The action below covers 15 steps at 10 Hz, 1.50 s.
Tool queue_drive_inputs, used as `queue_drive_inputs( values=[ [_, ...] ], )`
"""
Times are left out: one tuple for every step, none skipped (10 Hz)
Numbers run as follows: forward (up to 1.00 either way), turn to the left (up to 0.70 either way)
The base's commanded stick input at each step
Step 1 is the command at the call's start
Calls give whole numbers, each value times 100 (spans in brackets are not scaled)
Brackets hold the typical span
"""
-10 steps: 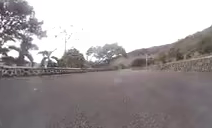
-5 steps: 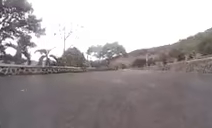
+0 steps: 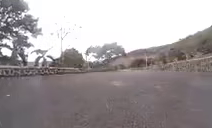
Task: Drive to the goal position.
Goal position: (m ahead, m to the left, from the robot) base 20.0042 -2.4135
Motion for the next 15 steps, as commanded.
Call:
queue_drive_inputs(
  values=[
    [70, 0],
    [70, 0],
    [70, 0],
    [70, 0],
    [70, 0],
    [70, 0],
    [70, 0],
    [70, 0],
    [70, 0],
    [70, 0],
    [70, 0],
    [70, 0],
    [70, 0],
    [70, 0],
    [70, 0]
  ],
)
